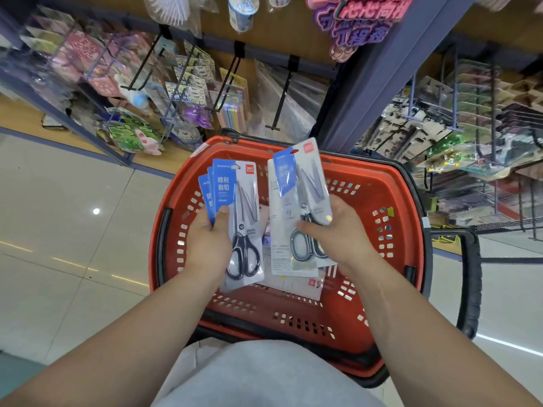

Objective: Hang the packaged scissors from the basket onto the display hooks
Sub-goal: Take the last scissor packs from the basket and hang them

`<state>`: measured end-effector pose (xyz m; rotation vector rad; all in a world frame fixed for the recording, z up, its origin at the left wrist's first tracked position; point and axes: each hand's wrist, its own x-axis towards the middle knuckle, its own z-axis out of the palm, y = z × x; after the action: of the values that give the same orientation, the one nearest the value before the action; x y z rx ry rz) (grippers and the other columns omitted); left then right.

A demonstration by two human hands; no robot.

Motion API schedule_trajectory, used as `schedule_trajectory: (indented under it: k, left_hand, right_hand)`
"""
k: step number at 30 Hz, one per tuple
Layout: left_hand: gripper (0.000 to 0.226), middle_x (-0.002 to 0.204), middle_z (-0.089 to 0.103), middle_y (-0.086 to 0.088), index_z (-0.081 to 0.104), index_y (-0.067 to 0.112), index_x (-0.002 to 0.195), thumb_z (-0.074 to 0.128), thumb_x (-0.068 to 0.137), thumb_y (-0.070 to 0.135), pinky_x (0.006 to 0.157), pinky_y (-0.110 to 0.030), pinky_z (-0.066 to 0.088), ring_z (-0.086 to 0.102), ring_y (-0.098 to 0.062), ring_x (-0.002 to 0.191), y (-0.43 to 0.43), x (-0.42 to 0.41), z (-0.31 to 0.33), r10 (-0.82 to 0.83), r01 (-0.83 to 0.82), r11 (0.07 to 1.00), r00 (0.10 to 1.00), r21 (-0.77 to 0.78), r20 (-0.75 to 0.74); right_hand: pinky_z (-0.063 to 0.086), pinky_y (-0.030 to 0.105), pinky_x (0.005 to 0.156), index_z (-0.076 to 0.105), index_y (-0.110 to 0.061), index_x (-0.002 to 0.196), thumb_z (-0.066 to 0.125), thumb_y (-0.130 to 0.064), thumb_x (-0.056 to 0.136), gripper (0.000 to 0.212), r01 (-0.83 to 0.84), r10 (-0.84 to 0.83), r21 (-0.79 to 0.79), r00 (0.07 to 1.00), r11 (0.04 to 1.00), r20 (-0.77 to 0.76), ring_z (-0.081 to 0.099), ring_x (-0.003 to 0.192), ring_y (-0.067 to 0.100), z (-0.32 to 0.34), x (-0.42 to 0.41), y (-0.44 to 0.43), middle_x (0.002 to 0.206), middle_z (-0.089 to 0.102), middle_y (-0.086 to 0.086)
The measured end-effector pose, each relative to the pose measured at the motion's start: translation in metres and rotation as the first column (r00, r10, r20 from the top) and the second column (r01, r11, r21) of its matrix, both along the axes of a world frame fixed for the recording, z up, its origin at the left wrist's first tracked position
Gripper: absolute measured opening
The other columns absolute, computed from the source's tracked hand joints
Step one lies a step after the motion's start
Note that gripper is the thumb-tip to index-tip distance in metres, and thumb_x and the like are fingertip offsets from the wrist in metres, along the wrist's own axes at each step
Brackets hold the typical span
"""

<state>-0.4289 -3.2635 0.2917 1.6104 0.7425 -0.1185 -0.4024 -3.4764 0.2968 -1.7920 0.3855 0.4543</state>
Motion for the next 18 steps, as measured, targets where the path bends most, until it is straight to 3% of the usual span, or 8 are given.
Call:
schedule_trajectory:
  k: [4,9,14,18]
  left_hand:
    - [0.020,0.103,0.073,0.012,0.066,0.035,0.117,0.048,0.111,0.031,0.076,-0.023,0.046,0.067,-0.006,0.095,-0.016,-0.002,-0.007,0.012,-0.012,1.000,1.000,-0.029,-0.027]
    - [0.023,0.103,0.078,0.010,0.069,0.038,0.105,0.048,0.112,0.030,0.077,-0.026,0.055,0.073,-0.009,0.093,-0.025,-0.004,-0.014,0.074,-0.091,0.978,0.993,-0.189,-0.095]
    - [0.022,0.102,0.082,0.004,0.070,0.032,0.110,0.048,0.112,0.028,0.079,-0.032,0.059,0.079,-0.014,0.090,-0.029,-0.003,-0.015,0.032,-0.090,0.941,0.983,-0.325,-0.179]
    - [0.023,0.107,0.081,0.001,0.070,0.029,0.117,0.047,0.113,0.027,0.084,-0.036,0.061,0.078,-0.019,0.097,-0.021,0.001,-0.014,0.034,-0.096,0.939,0.981,-0.329,-0.189]
  right_hand:
    - [0.055,0.031,0.079,0.072,-0.024,0.094,0.088,-0.011,0.076,0.028,-0.088,0.093,-0.096,0.994,0.991,0.053,0.073,0.085,0.015,0.002,-0.003,0.025,0.089,0.078,-0.006]
    - [0.055,0.022,0.076,0.077,-0.017,0.101,0.083,-0.009,0.084,0.021,-0.051,0.063,0.107,0.992,0.993,-0.107,0.075,0.084,0.010,0.001,-0.012,0.038,0.094,0.081,-0.001]
    - [0.058,0.046,0.099,0.074,-0.012,0.114,0.078,-0.003,0.088,0.028,0.100,-0.021,0.294,0.966,0.951,-0.259,0.075,0.107,0.029,-0.010,-0.008,0.035,0.108,0.080,0.006]
    - [0.056,0.048,0.103,0.069,-0.018,0.117,0.077,-0.010,0.091,0.028,0.127,-0.051,0.285,0.965,0.950,-0.257,0.074,0.108,0.024,-0.020,-0.010,0.029,0.107,0.080,-0.002]
